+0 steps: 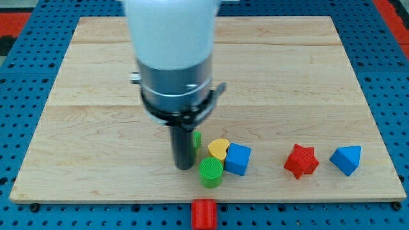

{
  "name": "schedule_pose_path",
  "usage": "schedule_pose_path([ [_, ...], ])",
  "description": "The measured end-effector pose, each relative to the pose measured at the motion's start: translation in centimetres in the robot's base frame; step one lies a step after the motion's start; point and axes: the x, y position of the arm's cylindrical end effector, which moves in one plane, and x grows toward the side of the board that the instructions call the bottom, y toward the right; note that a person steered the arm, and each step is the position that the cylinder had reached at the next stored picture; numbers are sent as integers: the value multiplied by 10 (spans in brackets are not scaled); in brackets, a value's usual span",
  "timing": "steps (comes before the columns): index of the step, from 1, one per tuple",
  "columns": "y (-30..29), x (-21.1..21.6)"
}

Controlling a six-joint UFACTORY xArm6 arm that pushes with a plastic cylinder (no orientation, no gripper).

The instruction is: Push the green circle into the blue cube

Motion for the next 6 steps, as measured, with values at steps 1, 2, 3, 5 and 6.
schedule_pose_path([
  [1, -21, 32],
  [2, 33, 52],
  [3, 69, 17],
  [5, 1, 31],
  [6, -16, 5],
])
